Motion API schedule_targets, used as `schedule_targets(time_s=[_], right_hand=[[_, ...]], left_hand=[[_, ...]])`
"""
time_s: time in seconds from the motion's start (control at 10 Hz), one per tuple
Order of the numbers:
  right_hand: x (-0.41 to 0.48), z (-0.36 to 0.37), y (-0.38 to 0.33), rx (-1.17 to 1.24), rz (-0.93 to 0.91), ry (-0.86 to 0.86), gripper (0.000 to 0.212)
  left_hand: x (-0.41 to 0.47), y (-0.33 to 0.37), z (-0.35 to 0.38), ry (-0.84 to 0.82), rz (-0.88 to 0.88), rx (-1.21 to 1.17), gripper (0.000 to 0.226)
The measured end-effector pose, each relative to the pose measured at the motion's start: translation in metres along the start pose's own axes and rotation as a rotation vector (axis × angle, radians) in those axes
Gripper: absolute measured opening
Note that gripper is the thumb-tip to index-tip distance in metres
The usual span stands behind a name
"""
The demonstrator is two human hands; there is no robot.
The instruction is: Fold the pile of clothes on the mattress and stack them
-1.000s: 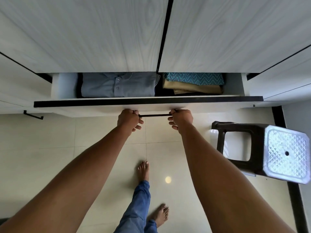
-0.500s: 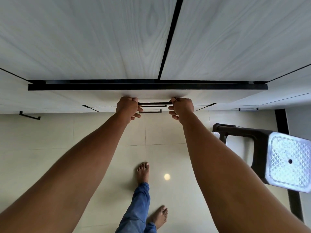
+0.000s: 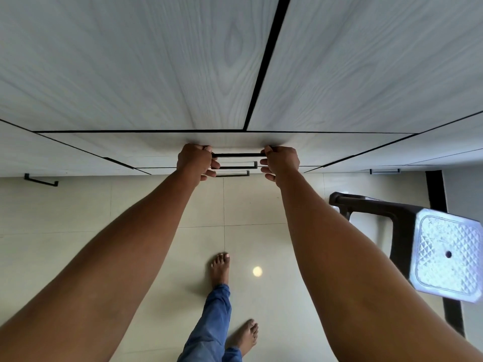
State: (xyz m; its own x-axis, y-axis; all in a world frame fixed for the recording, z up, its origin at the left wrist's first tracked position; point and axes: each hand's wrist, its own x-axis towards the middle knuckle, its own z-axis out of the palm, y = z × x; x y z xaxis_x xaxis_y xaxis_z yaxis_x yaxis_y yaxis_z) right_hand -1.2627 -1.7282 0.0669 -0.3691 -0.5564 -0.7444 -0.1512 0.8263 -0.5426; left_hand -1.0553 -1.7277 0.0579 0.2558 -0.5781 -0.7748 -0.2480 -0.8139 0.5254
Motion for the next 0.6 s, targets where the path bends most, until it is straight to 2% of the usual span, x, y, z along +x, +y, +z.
schedule_targets(time_s=[0.3, 0.4, 0.5, 0.6], right_hand=[[0.006, 0.001, -0.001, -0.028, -0.021, 0.023, 0.02], [0.003, 0.003, -0.002, -0.14, -0.065, 0.063, 0.025], [-0.011, 0.004, 0.001, -0.319, -0.138, 0.135, 0.038], [-0.04, 0.01, 0.02, -0.496, -0.315, 0.25, 0.053]], left_hand=[[0.006, -0.003, -0.001, 0.015, 0.041, -0.011, 0.033], [-0.001, -0.011, -0.004, 0.072, 0.175, 0.112, 0.03], [-0.013, -0.022, -0.009, 0.191, 0.349, 0.436, 0.037], [-0.046, -0.039, -0.018, 0.396, 0.682, 0.877, 0.034]])
